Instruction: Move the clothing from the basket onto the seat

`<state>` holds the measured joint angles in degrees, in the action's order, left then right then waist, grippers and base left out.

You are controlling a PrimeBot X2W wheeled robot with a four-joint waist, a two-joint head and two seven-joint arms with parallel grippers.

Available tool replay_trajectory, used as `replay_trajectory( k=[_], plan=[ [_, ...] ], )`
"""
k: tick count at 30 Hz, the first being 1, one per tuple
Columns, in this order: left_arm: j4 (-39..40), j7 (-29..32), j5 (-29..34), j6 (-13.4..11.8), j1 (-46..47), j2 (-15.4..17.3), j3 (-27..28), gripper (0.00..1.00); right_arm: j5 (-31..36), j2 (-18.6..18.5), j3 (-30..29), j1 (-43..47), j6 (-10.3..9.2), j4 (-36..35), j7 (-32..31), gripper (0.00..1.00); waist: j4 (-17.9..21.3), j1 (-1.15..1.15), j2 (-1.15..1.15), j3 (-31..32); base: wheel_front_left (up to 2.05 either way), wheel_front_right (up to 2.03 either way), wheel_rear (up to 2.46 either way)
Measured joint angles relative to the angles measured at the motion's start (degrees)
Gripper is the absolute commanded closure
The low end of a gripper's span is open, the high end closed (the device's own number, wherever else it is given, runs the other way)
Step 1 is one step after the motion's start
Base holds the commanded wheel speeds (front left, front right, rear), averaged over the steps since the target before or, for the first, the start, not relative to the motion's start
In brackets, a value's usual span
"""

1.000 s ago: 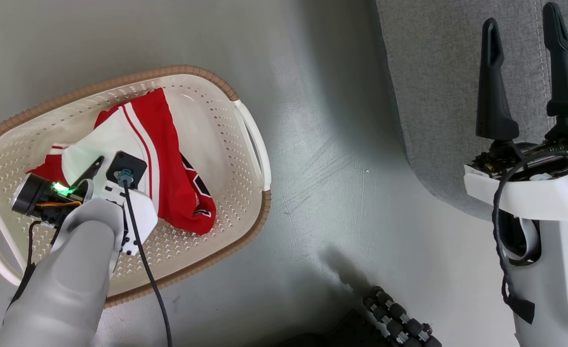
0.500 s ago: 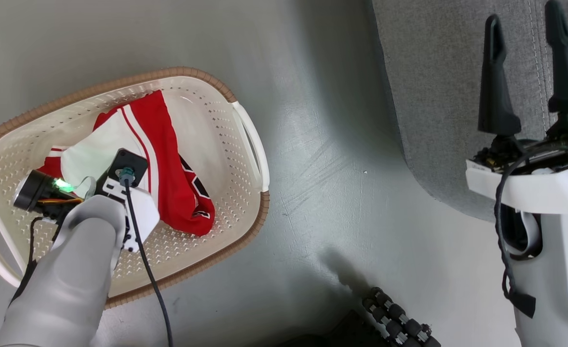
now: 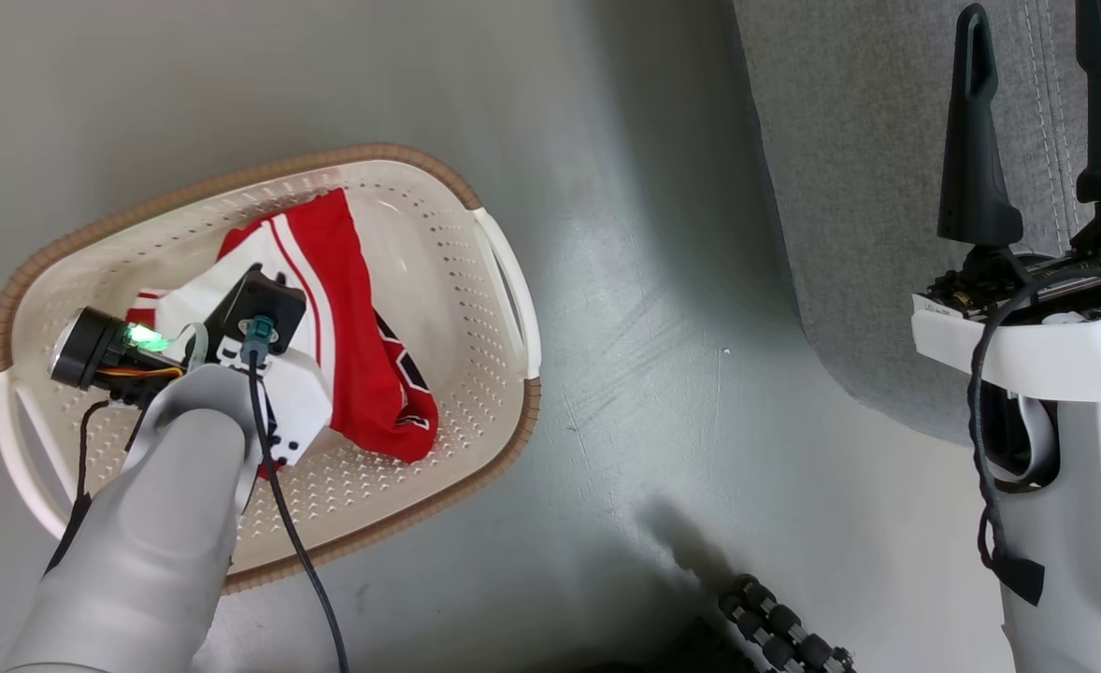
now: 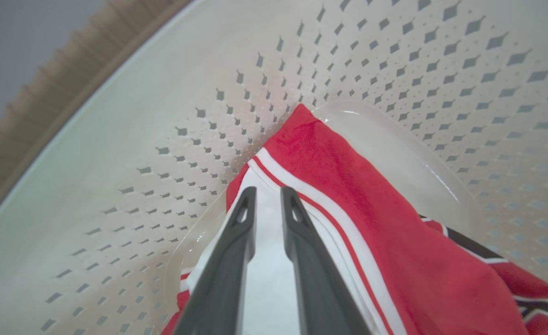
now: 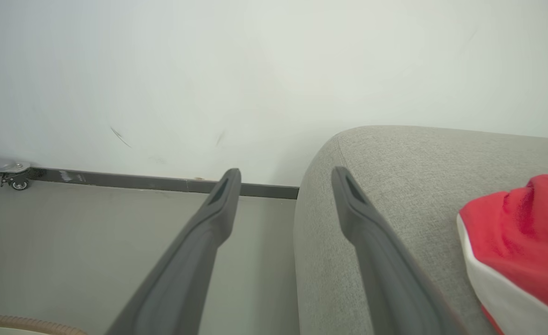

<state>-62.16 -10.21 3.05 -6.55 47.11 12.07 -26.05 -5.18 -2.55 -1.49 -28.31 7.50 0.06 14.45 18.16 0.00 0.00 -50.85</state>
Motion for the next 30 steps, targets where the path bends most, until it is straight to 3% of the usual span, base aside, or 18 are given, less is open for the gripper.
replay_trajectory(
  k=[1,10,19,30],
  plan=[
    [0.3,-0.5,-0.3,0.0,0.0,-0.1,0.1,0.67,0.0,0.0,0.0,0.0,-0.01,0.1,0.0,0.0,-0.2,0.0,0.0,0.2,0.0,0.0,0.0],
    [3.2,-3.0,-3.1,-0.6,-1.3,-1.7,2.2,0.48,0.9,0.0,-0.5,0.0,0.0,0.3,0.0,0.0,-1.7,0.0,0.0,2.4,0.0,0.0,0.0],
    [8.8,-3.9,-5.5,-1.1,-3.3,-3.5,3.5,0.0,2.7,0.0,-1.5,0.1,-0.01,0.5,0.0,0.0,-3.9,0.0,0.0,5.2,0.0,0.0,0.0],
    [19.3,-3.9,-7.2,-2.3,-4.6,-4.5,5.8,0.0,4.9,-0.1,-2.1,0.2,0.0,0.6,0.0,0.0,-6.2,0.0,0.0,8.9,0.0,0.0,0.0]
  ],
)
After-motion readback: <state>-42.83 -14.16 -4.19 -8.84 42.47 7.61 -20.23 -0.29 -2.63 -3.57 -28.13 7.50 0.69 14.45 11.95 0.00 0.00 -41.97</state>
